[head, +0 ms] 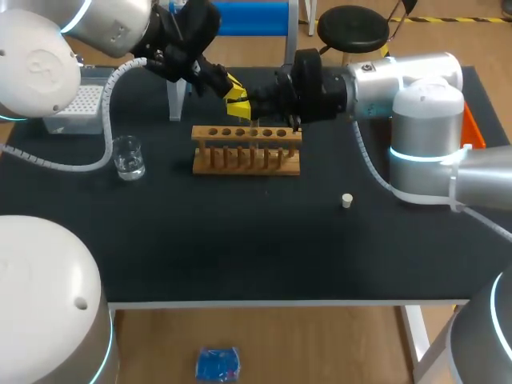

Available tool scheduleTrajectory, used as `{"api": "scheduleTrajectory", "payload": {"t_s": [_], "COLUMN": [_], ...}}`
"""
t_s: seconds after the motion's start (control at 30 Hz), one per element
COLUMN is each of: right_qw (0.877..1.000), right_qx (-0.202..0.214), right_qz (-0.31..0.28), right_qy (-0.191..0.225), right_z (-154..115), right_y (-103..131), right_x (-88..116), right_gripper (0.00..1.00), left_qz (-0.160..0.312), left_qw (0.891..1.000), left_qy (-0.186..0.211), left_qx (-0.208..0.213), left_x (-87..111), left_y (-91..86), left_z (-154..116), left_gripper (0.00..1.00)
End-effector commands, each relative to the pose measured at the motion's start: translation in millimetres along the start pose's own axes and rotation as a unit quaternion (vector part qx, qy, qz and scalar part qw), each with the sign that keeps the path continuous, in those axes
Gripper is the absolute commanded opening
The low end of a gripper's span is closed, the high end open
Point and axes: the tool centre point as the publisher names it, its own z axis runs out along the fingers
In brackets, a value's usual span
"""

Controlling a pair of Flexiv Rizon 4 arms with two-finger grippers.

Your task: Invert the test tube, pick up the pipette, mount the tip to pipette, aspirate from beaker and dispense into the tube, eject the tip, return the pipette, and cap with the stopper.

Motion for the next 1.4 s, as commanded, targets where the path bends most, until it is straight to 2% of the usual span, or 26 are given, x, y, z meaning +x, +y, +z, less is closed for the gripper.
{"api": "scheduleTrajectory", "payload": {"t_s": [0.03, 0.1, 0.33, 0.37, 0.4, 0.9, 1.17, 1.4], "right_qw": [1.0, 1.0, 1.0, 1.0, 1.0, 1.0, 1.0, 1.0], "right_qx": [-0.002, -0.002, -0.003, -0.003, -0.003, 0.0, 0.005, 0.016], "right_qz": [-0.001, -0.001, -0.001, -0.001, -0.001, 0.0, -0.002, -0.006], "right_qy": [0.001, 0.001, 0.003, 0.003, 0.003, 0.0, -0.008, -0.004], "right_z": [-1.1, -1.3, -1.7, -1.7, -1.8, -9.6, -40.9, -76.8], "right_y": [-0.5, -0.5, -0.4, -0.4, -0.4, -4.0, -9.6, -22.3], "right_x": [2.1, 2.1, 2.3, 2.4, 2.4, 0.2, 0.9, 13.2], "right_gripper": [0.04, 0.0, 0.0, 0.0, 0.0, 0.0, 0.0, 0.0], "left_qz": [-0.001, -0.001, -0.001, -0.001, -0.001, -0.001, -0.001, -0.001], "left_qw": [1.0, 1.0, 1.0, 1.0, 1.0, 1.0, 1.0, 1.0], "left_qy": [-0.001, -0.001, -0.001, -0.001, -0.001, -0.001, -0.001, -0.001], "left_qx": [-0.002, -0.002, -0.002, -0.002, -0.002, -0.002, -0.002, -0.002], "left_x": [-1.8, -1.8, -1.8, -1.8, -1.8, -1.8, -1.8, -1.8], "left_y": [0.3, 0.3, 0.3, 0.3, 0.3, 0.3, 0.3, 0.3], "left_z": [-1.7, -1.7, -1.7, -1.7, -1.7, -1.7, -1.7, -1.7], "left_gripper": [0.0, 0.0, 0.0, 0.67, 1.0, 1.0, 1.0, 1.0]}}
